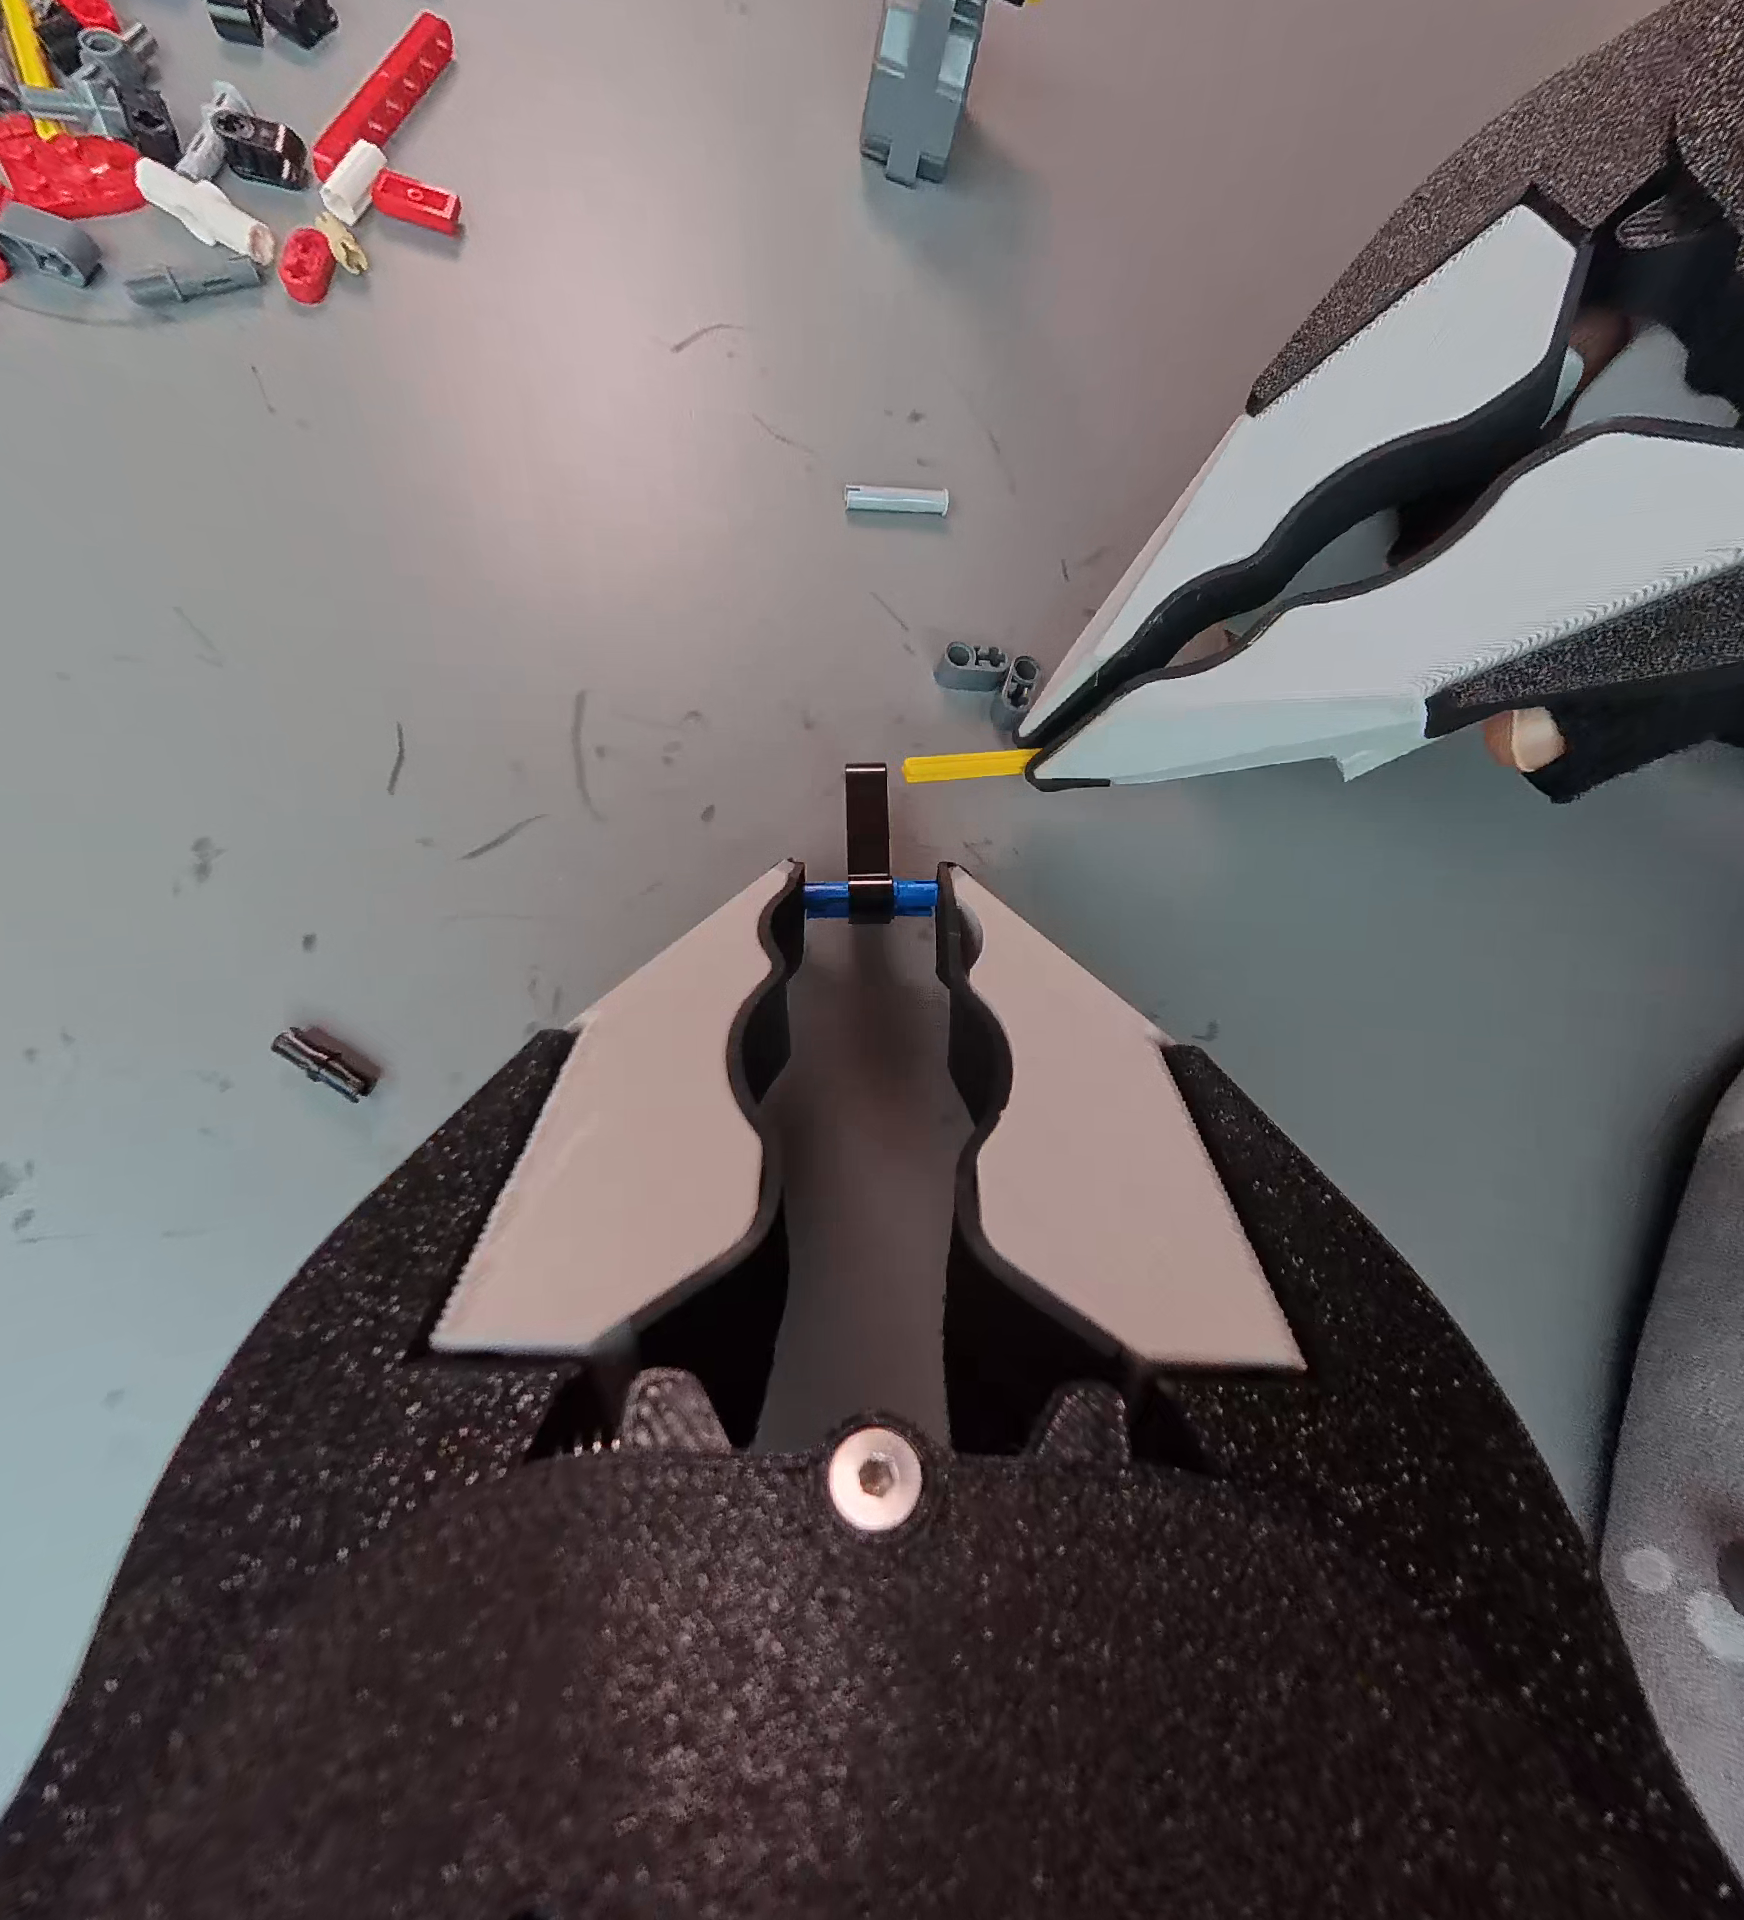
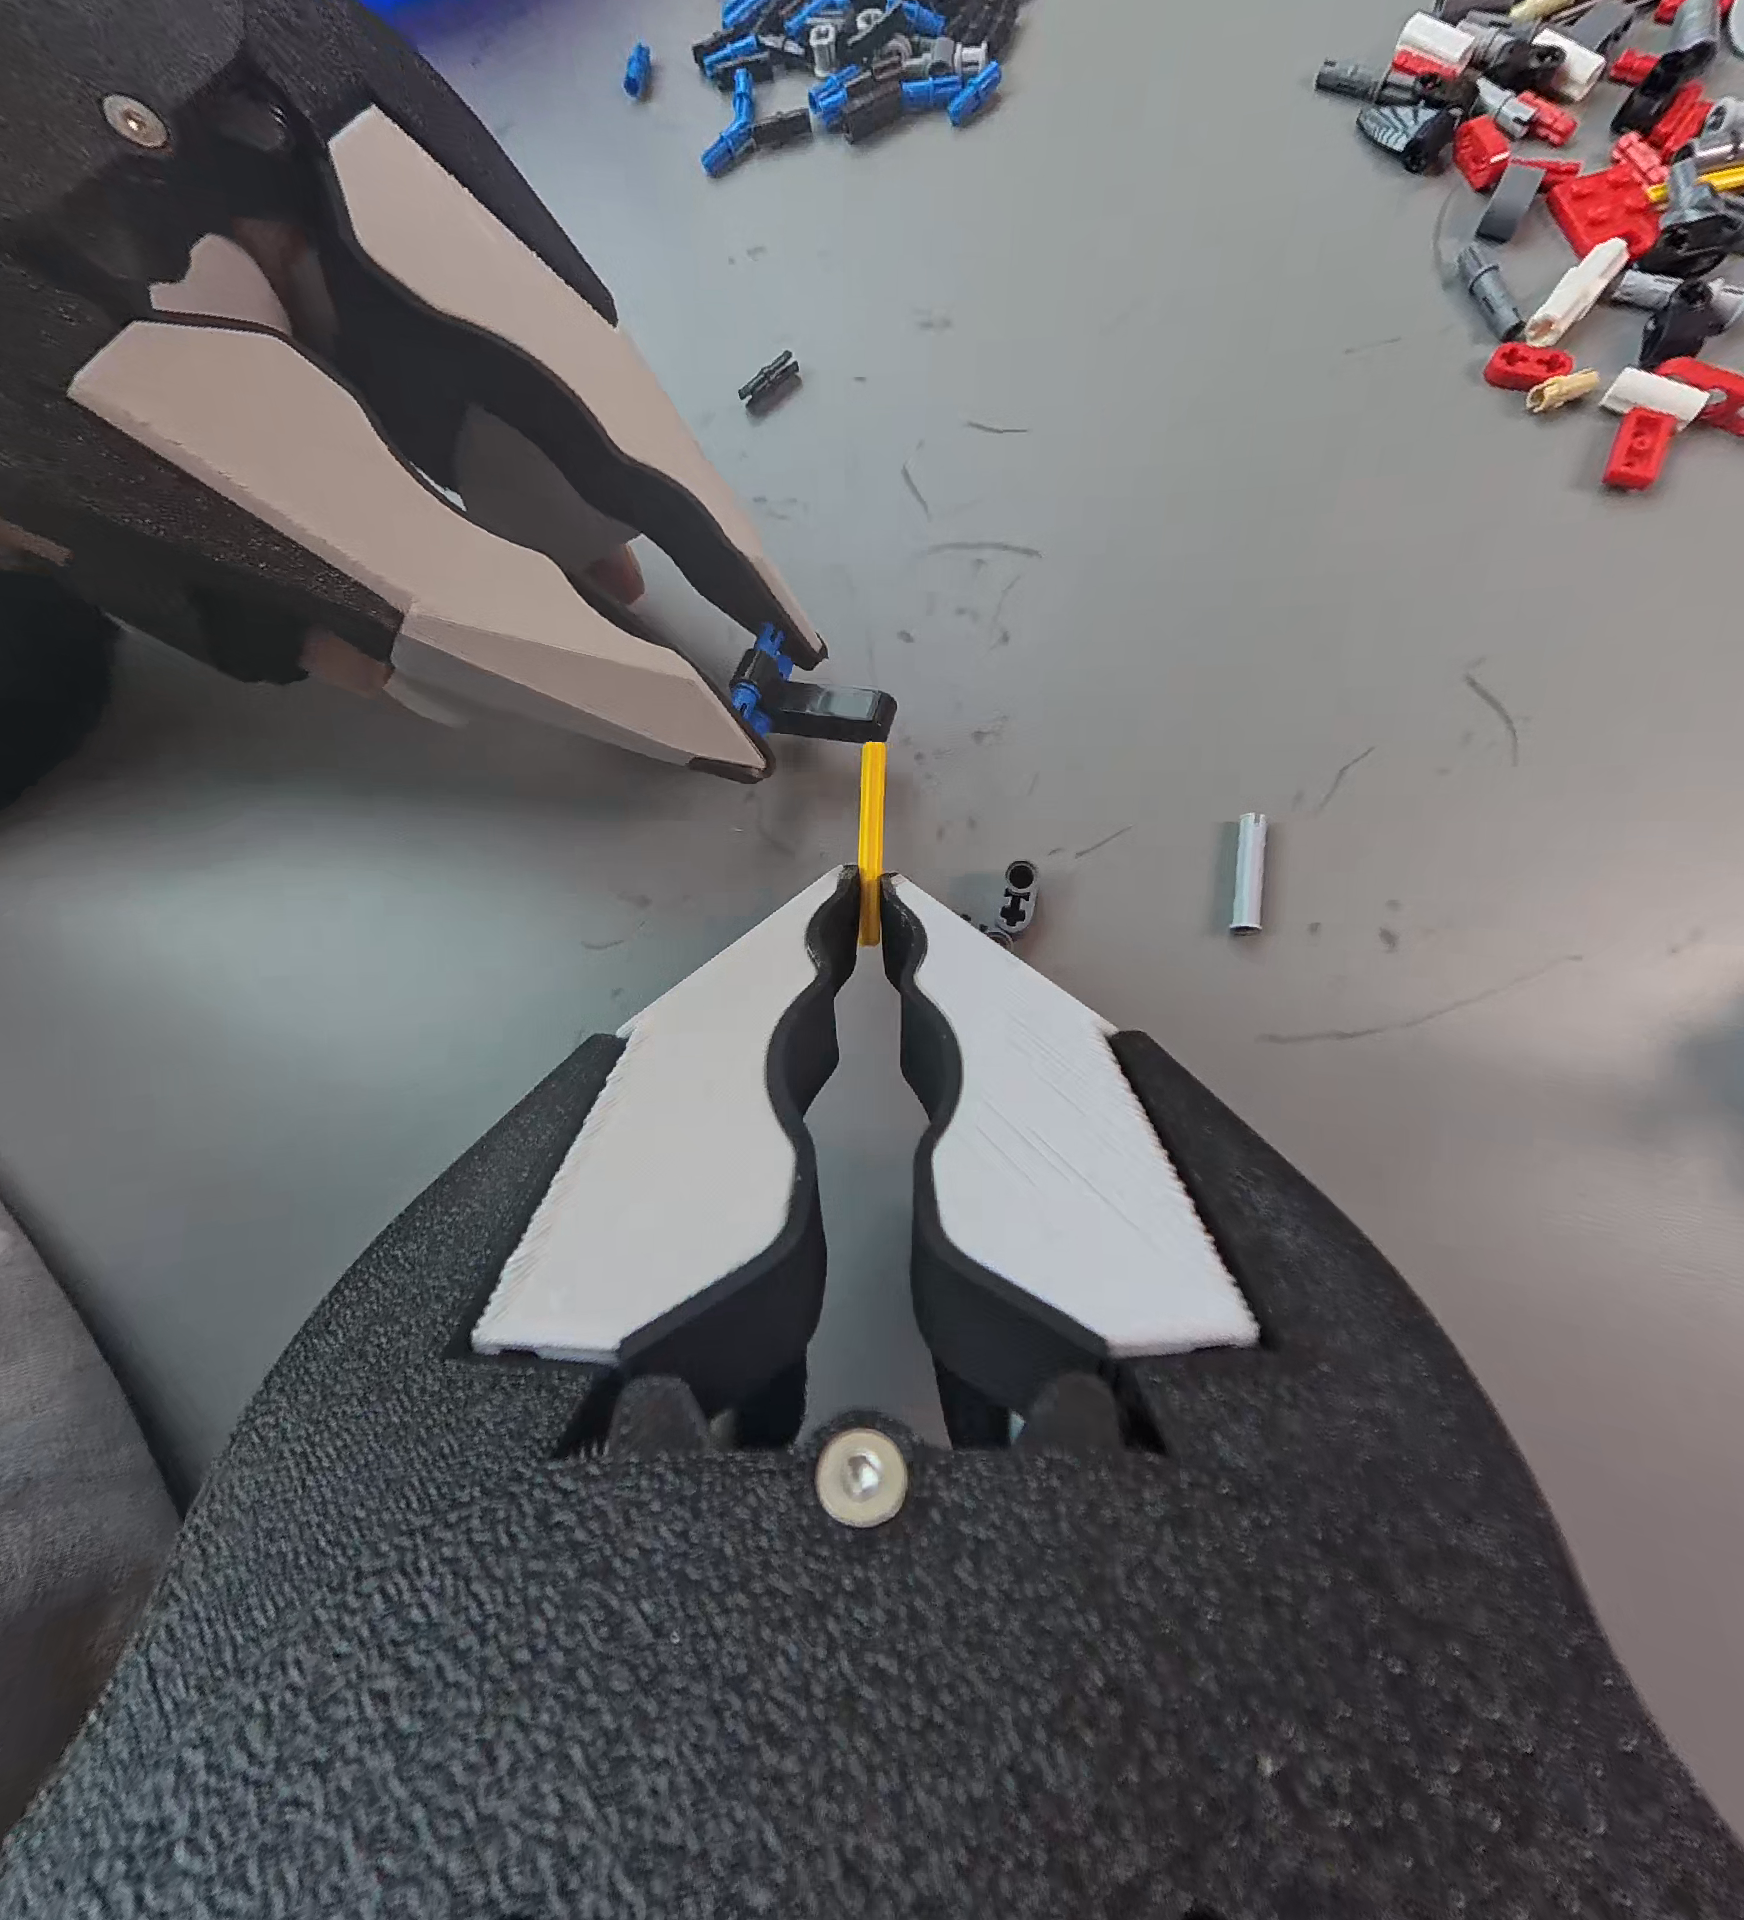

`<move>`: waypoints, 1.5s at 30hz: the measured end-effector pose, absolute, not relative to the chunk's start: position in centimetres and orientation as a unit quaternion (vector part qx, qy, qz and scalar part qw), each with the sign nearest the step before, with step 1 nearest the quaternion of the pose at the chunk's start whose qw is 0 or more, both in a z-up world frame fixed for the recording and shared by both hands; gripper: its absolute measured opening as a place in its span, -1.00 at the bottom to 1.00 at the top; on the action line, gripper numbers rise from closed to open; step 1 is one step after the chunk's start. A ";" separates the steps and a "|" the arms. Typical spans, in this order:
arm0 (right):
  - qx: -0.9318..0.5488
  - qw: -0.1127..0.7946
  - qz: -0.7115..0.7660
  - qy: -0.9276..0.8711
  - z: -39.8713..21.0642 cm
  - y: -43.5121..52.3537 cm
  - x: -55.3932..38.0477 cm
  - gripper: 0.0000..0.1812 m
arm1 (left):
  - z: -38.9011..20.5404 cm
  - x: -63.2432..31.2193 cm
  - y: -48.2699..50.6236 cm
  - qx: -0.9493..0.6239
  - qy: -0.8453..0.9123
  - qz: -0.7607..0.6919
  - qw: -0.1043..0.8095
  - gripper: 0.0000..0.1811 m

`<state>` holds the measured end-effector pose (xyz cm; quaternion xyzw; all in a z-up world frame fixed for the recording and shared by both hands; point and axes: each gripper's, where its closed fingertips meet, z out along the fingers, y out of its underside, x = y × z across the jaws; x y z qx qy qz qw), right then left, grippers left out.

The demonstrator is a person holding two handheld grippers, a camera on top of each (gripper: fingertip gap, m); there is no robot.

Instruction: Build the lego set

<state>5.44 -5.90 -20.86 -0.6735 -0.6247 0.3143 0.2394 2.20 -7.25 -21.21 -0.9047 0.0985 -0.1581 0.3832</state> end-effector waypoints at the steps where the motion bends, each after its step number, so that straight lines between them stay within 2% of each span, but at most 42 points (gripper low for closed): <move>1: -0.673 0.239 0.310 -0.627 -21.0 -6.0 5.4 -0.96 | -21.4 2.2 -7.3 -0.906 0.099 -0.155 0.380 -0.73; 19: -0.693 0.244 0.239 -0.635 -22.0 -6.5 4.9 -0.96 | -22.1 2.0 -7.5 -0.917 0.109 -0.109 0.368 -0.73; 45: -0.730 0.220 0.318 -0.563 -21.3 -6.7 4.5 -0.97 | -22.2 1.9 -7.5 -0.915 0.103 -0.118 0.372 -0.73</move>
